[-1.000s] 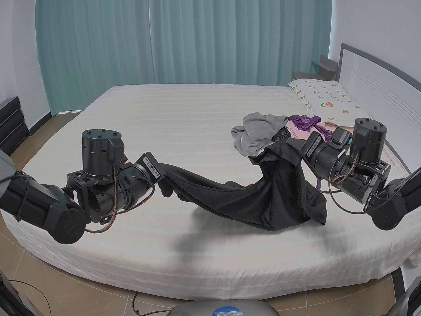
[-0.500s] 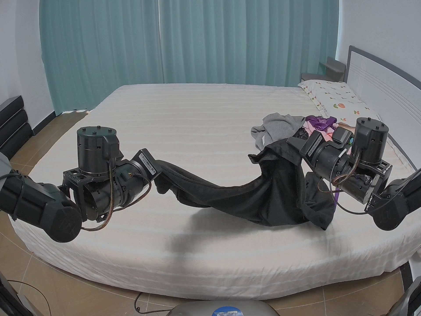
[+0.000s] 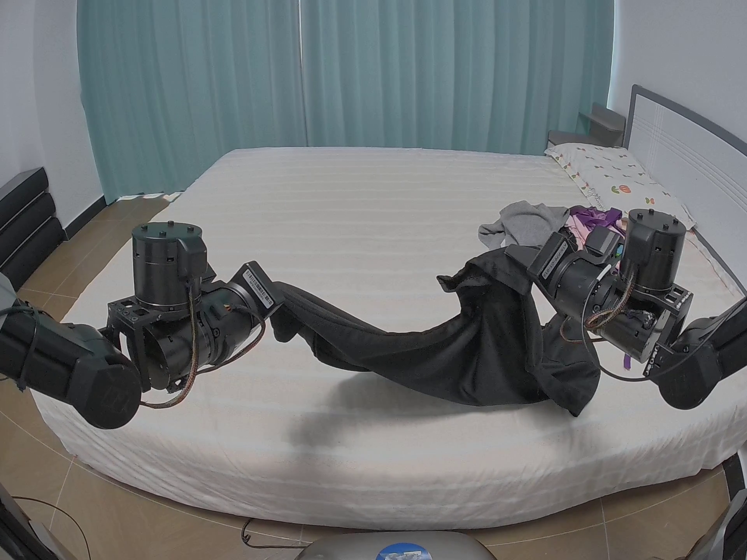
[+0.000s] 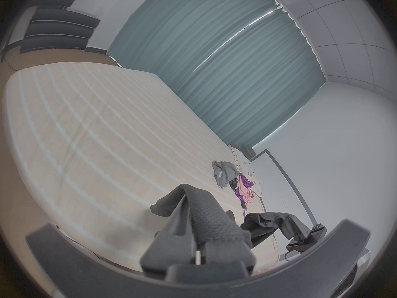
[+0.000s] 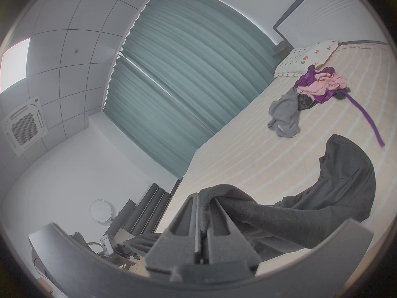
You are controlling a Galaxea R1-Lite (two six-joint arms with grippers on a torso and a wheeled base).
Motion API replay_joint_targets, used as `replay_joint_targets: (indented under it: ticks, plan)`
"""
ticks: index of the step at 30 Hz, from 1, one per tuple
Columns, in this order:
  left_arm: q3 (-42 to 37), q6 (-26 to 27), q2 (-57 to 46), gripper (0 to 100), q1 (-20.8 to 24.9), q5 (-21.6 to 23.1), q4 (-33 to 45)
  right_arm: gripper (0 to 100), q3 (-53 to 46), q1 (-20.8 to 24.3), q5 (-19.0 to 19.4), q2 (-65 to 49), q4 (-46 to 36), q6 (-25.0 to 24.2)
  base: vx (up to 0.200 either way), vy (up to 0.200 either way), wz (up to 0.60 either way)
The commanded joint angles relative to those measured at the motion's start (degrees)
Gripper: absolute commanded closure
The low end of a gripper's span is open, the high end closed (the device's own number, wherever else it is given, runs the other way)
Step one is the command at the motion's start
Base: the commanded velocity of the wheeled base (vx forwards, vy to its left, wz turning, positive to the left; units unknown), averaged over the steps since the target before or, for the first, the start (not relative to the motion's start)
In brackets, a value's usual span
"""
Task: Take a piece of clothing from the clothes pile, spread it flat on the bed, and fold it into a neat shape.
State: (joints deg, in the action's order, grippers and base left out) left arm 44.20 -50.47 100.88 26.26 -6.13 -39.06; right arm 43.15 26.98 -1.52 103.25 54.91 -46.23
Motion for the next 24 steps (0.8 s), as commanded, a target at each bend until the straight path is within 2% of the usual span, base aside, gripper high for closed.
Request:
replay_joint_targets:
  ticks: [1, 5, 11, 17, 21, 24]
  plan:
    - [-0.17, -0.07, -0.07, 100, -0.33, 0.16, 0.04, 100, -0.09, 1.41, -0.15, 0.37, 0.03, 0.17, 0.0, 0.2, 0.0]
    - [-0.7, 0.02, -0.07, 100, -0.59, 0.07, 0.04, 100, -1.76, 1.15, -0.15, -0.51, -0.06, 0.17, 0.0, 0.2, 0.0]
    - [-1.58, 0.28, -1.12, 100, -0.59, 0.07, 0.56, 100, -5.54, 0.44, -0.15, -3.59, 0.03, 0.08, 0.0, 0.0, 0.0]
    - [-6.76, 0.28, -5.87, 100, 1.08, 0.07, 1.44, 100, -10.81, 0.36, -0.32, -10.27, -0.5, 0.08, 0.0, 0.0, 0.0]
    - [-8.43, 0.28, -9.12, 100, 2.04, 0.07, 3.99, 100, -13.45, 0.36, -0.41, -15.1, -0.77, 0.08, -0.2, 0.0, 0.0]
    - [-9.05, 0.37, -12.9, 100, 2.57, 0.07, 6.54, 100, -14.5, 0.44, -1.9, -18.79, -1.38, 0.26, -0.2, 0.0, 0.0]
